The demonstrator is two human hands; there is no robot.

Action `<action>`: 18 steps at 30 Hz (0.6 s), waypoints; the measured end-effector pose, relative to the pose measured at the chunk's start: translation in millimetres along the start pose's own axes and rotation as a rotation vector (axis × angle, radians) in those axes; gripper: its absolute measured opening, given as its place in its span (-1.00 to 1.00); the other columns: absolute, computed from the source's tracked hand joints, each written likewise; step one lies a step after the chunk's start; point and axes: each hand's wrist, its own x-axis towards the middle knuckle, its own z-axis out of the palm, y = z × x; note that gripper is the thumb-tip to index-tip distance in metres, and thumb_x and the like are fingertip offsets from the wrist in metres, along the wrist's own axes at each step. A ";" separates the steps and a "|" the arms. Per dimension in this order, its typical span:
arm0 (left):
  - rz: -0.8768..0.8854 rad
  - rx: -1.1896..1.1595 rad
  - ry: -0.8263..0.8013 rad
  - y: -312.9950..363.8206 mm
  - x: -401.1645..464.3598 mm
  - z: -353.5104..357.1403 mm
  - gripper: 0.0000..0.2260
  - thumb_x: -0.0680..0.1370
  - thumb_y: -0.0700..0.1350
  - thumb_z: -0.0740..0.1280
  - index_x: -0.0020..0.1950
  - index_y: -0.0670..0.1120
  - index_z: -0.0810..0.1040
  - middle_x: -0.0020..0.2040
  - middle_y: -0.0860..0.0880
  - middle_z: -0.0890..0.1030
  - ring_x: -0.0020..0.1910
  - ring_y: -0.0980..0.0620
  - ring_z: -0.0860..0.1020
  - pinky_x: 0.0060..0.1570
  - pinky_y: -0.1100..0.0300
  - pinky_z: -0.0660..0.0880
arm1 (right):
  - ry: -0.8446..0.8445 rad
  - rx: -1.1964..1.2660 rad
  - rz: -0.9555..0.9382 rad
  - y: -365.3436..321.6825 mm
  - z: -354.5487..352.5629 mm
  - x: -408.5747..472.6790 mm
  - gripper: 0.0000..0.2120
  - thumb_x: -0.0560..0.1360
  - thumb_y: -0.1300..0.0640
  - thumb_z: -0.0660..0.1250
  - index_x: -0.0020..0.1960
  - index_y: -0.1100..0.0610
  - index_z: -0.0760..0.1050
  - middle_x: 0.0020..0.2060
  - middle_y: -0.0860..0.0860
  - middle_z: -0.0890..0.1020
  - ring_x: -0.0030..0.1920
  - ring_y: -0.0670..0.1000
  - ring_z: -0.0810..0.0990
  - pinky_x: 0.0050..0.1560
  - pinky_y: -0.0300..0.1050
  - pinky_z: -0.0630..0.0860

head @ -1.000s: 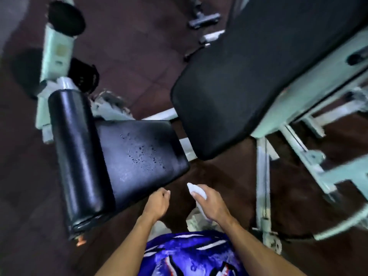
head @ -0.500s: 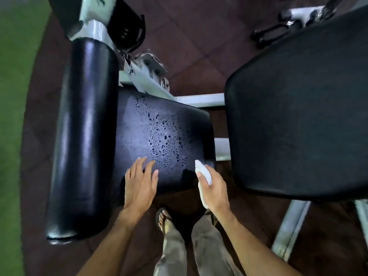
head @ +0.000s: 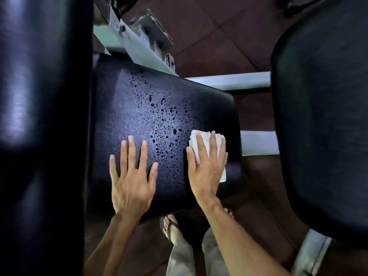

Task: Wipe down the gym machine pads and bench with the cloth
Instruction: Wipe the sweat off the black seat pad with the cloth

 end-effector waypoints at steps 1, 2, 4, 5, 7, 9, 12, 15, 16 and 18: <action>-0.003 0.025 0.009 1.1 -0.4 1.5 -0.46 0.65 0.17 -0.03 0.60 0.00 0.06 0.62 -0.11 -0.02 0.61 -0.06 -0.02 0.55 -0.12 -0.03 | 0.026 -0.013 -0.017 0.7 1.9 -5.7 -0.57 0.64 -0.17 0.19 0.44 -0.05 0.46 0.53 0.10 0.36 0.59 0.23 0.15 0.46 0.29 0.28; -0.005 0.051 0.018 1.9 -0.6 2.5 -0.46 0.66 0.17 -0.04 0.60 0.01 0.04 0.62 -0.11 -0.03 0.61 -0.06 -0.01 0.55 -0.12 -0.02 | 0.036 -0.015 -0.059 4.1 0.3 -13.2 -0.59 0.64 -0.15 0.22 0.44 -0.06 0.47 0.50 0.10 0.40 0.58 0.24 0.16 0.45 0.26 0.30; -0.005 0.077 0.024 1.4 -1.3 2.0 -0.47 0.66 0.16 -0.05 0.60 0.00 0.03 0.62 -0.10 -0.04 0.61 -0.06 -0.01 0.55 -0.12 0.00 | -0.012 -0.023 -0.196 23.8 -8.0 -32.2 -0.61 0.64 -0.09 0.26 0.45 -0.06 0.46 0.48 0.10 0.42 0.57 0.25 0.19 0.48 0.16 0.30; -0.004 0.068 0.025 1.2 -2.0 1.6 -0.47 0.66 0.15 -0.05 0.60 0.00 0.03 0.63 -0.10 -0.04 0.61 -0.05 0.00 0.55 -0.13 0.01 | -0.046 -0.033 -0.263 37.4 -15.3 -40.6 -0.60 0.64 -0.07 0.26 0.46 -0.05 0.45 0.49 0.10 0.40 0.57 0.24 0.20 0.49 0.14 0.29; -0.008 0.036 0.028 1.6 -1.4 1.3 -0.47 0.65 0.15 -0.03 0.60 0.01 0.06 0.63 -0.08 -0.03 0.61 -0.04 0.00 0.55 -0.12 0.01 | -0.084 -0.055 -0.304 63.6 -26.2 -51.5 -0.60 0.66 -0.06 0.22 0.47 -0.02 0.44 0.51 0.10 0.37 0.56 0.24 0.21 0.48 0.18 0.31; -0.022 0.007 0.013 2.4 -0.5 -0.1 -0.47 0.64 0.15 -0.03 0.59 0.02 0.09 0.63 -0.07 -0.02 0.61 -0.04 0.00 0.55 -0.12 -0.01 | -0.025 -0.030 -0.209 78.2 -29.1 -47.1 -0.62 0.65 0.01 0.24 0.44 0.04 0.47 0.49 0.10 0.38 0.53 0.22 0.27 0.46 0.24 0.33; -0.030 -0.003 0.001 3.6 0.2 -1.0 -0.45 0.62 0.17 -0.03 0.59 0.04 0.08 0.63 -0.06 -0.03 0.61 -0.04 0.00 0.55 -0.12 -0.03 | 0.099 0.001 0.047 71.8 -22.5 6.5 -0.64 0.64 0.07 0.29 0.42 0.00 0.44 0.44 0.08 0.41 0.46 0.15 0.32 0.48 0.18 0.32; -0.039 -0.011 0.005 3.5 0.7 0.7 -0.44 0.61 0.18 -0.02 0.59 0.04 0.08 0.63 -0.05 -0.04 0.61 -0.04 -0.01 0.55 -0.11 -0.07 | 0.181 -0.005 0.164 45.1 -2.8 92.1 -0.65 0.65 -0.03 0.23 0.39 0.02 0.51 0.35 0.13 0.53 0.37 0.25 0.45 0.44 0.18 0.35; -0.043 -0.003 0.005 3.9 0.9 1.3 -0.44 0.61 0.18 -0.02 0.59 0.05 0.08 0.63 -0.05 -0.04 0.61 -0.03 -0.01 0.55 -0.11 -0.07 | 0.216 -0.014 0.141 31.6 5.4 114.6 -0.64 0.63 -0.05 0.23 0.35 0.05 0.55 0.31 0.15 0.57 0.32 0.29 0.48 0.40 0.19 0.38; -0.048 0.004 0.004 5.6 1.6 1.9 -0.44 0.61 0.18 -0.02 0.59 0.06 0.07 0.63 -0.04 -0.05 0.61 -0.03 -0.02 0.55 -0.11 -0.08 | 0.202 -0.030 0.028 -3.3 17.0 131.0 -0.60 0.62 -0.08 0.20 0.34 0.06 0.57 0.32 0.16 0.56 0.35 0.35 0.44 0.41 0.25 0.36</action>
